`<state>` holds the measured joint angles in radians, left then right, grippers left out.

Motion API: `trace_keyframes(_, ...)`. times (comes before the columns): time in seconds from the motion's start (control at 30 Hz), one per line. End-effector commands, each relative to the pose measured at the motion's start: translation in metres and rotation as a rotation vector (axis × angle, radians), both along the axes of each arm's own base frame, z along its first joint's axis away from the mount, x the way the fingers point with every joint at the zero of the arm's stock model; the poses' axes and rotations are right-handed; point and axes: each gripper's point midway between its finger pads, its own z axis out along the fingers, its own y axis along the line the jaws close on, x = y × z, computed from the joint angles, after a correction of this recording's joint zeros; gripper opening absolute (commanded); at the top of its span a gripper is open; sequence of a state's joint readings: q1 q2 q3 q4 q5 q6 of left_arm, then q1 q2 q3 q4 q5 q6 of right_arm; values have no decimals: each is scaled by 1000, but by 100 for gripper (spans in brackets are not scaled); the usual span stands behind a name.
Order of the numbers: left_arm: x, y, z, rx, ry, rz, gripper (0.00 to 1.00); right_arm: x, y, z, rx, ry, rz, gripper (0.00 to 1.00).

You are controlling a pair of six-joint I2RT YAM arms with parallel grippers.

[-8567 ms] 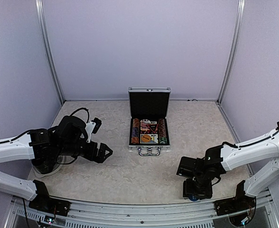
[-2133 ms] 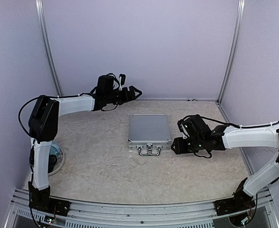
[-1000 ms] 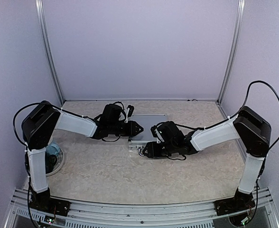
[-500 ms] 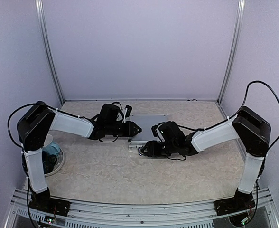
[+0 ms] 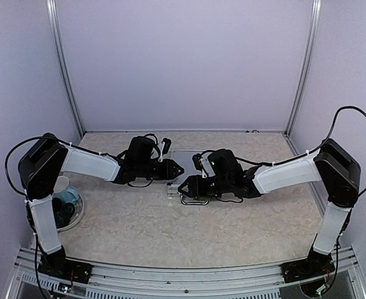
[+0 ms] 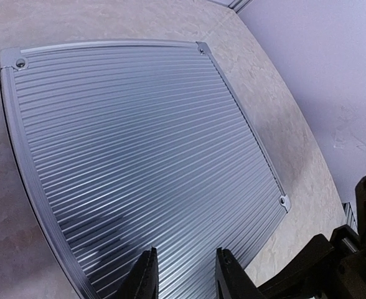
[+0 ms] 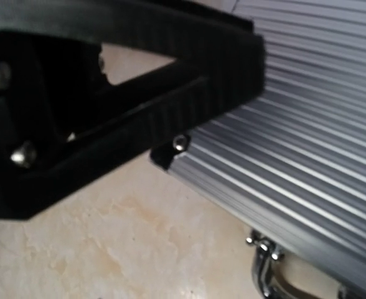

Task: Pack up texas hold em set
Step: Press the middle-side button of the box on the chip case.

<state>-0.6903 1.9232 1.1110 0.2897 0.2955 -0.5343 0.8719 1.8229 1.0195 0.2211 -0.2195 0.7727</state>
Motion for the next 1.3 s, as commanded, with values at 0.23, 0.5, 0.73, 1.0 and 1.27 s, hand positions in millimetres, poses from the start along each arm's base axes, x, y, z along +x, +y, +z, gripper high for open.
trace_keyframes(0.23, -3, 13, 18, -15, -21, 25, 32, -2, -23, -30, -241, -70, 83, 14)
trace_keyframes(0.5, -3, 12, 15, -16, -9, 21, 33, 10, -37, -52, -370, -90, 61, 13)
trace_keyframes(0.73, -3, 13, 15, -12, -11, 23, 33, 19, -48, -73, -475, -83, 45, 12)
trace_keyframes(1.0, -3, 12, 14, -16, -6, 17, 33, 26, -58, -94, -570, -91, 28, 10)
trace_keyframes(1.27, -5, 13, 15, -17, -2, 17, 33, 32, -74, -106, -650, -112, -20, 6)
